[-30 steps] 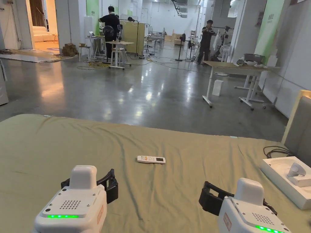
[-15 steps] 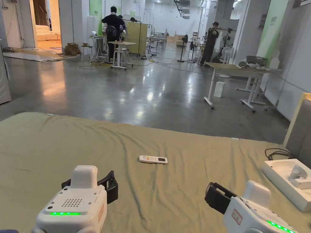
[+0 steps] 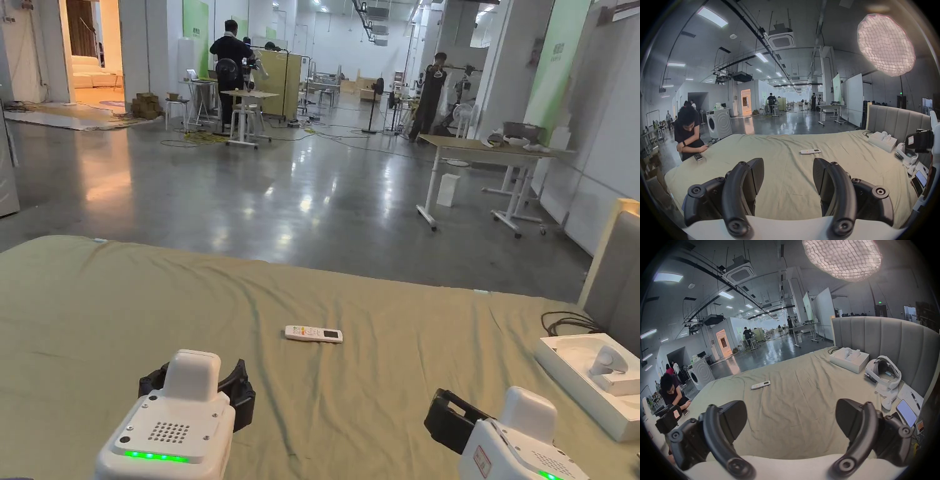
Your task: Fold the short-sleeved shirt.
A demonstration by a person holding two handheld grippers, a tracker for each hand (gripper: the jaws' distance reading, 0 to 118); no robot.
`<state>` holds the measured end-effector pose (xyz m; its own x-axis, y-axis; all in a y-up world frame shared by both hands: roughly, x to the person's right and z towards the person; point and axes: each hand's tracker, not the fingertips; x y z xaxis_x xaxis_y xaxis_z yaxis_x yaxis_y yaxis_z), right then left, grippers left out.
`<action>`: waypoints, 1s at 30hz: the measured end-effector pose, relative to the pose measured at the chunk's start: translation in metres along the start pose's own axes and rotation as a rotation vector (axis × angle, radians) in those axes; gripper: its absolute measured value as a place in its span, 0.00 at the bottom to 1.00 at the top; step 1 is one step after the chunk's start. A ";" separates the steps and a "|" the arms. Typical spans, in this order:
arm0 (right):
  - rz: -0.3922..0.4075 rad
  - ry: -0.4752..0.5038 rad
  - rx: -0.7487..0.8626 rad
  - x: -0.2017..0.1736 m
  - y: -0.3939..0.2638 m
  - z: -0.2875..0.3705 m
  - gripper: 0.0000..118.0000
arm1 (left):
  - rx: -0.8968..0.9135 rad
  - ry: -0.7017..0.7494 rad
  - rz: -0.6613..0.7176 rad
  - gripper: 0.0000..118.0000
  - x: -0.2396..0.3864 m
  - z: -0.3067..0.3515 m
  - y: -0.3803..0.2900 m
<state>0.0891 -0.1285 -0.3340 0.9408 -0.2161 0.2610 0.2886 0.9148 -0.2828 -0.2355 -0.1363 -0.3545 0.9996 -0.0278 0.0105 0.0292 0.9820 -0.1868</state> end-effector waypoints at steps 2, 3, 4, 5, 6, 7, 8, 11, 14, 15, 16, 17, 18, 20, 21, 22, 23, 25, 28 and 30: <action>0.006 0.001 0.006 -0.003 0.001 0.003 0.91 | -0.011 -0.014 -0.001 0.56 -0.001 -0.001 0.000; 0.007 0.004 0.011 -0.003 0.001 0.005 0.91 | -0.017 -0.020 0.004 0.57 -0.001 -0.001 0.000; 0.005 0.020 0.020 -0.003 0.002 0.007 0.91 | -0.019 -0.023 0.010 0.57 -0.001 -0.001 0.000; 0.006 0.028 0.027 -0.004 0.003 0.007 0.91 | -0.020 -0.022 0.018 0.57 -0.002 -0.002 -0.001; 0.009 0.023 0.026 -0.005 0.004 0.007 0.92 | -0.022 -0.021 0.028 0.57 -0.003 -0.002 -0.001; 0.015 0.019 0.021 -0.006 0.006 0.006 0.95 | -0.026 -0.023 0.038 0.57 -0.004 -0.002 -0.001; 0.005 0.024 -0.005 -0.005 0.008 0.004 0.96 | -0.031 -0.027 0.048 0.57 -0.006 -0.003 -0.001; -0.046 0.104 -0.102 -0.001 0.013 -0.001 0.98 | -0.038 -0.032 0.053 0.57 -0.007 -0.003 -0.001; -0.038 0.119 -0.130 -0.001 0.017 -0.006 0.98 | -0.042 -0.031 0.054 0.57 -0.010 -0.004 -0.001; -0.036 0.122 -0.127 -0.002 0.016 -0.006 0.98 | -0.043 -0.033 0.060 0.57 -0.011 -0.005 -0.002; -0.037 0.122 -0.127 -0.002 0.016 -0.006 0.98 | -0.045 -0.035 0.064 0.57 -0.012 -0.005 -0.002; -0.036 0.125 -0.125 -0.005 0.016 -0.007 0.98 | -0.049 -0.034 0.070 0.57 -0.013 -0.006 -0.002; -0.039 0.130 -0.126 -0.005 0.017 -0.007 0.98 | -0.052 -0.033 0.076 0.57 -0.013 -0.006 -0.002; -0.047 0.141 -0.129 -0.005 0.017 -0.007 0.98 | -0.055 -0.037 0.092 0.57 -0.015 -0.006 -0.003; -0.046 0.148 -0.122 -0.006 0.017 -0.009 0.98 | -0.055 -0.039 0.102 0.57 -0.016 -0.007 -0.003; -0.039 0.154 -0.107 -0.006 0.017 -0.009 0.98 | -0.056 -0.043 0.111 0.57 -0.017 -0.008 -0.003; -0.017 0.157 -0.075 -0.007 0.016 -0.008 0.98 | -0.058 -0.046 0.120 0.57 -0.018 -0.009 -0.003; 0.031 0.152 0.001 -0.007 0.012 -0.007 0.98 | -0.059 -0.025 0.124 0.57 -0.019 -0.010 -0.004; 0.082 0.081 0.056 -0.010 0.012 -0.003 0.98 | 0.021 0.028 0.071 0.57 -0.018 -0.008 -0.009; 0.121 0.024 0.080 -0.013 0.011 -0.002 0.98 | 0.044 0.016 0.053 0.57 -0.017 -0.005 -0.011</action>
<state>0.0799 -0.1163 -0.3423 0.9721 -0.1096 0.2072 0.1584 0.9587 -0.2361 -0.2531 -0.1480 -0.3577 0.9997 0.0218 -0.0138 -0.0236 0.9894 -0.1434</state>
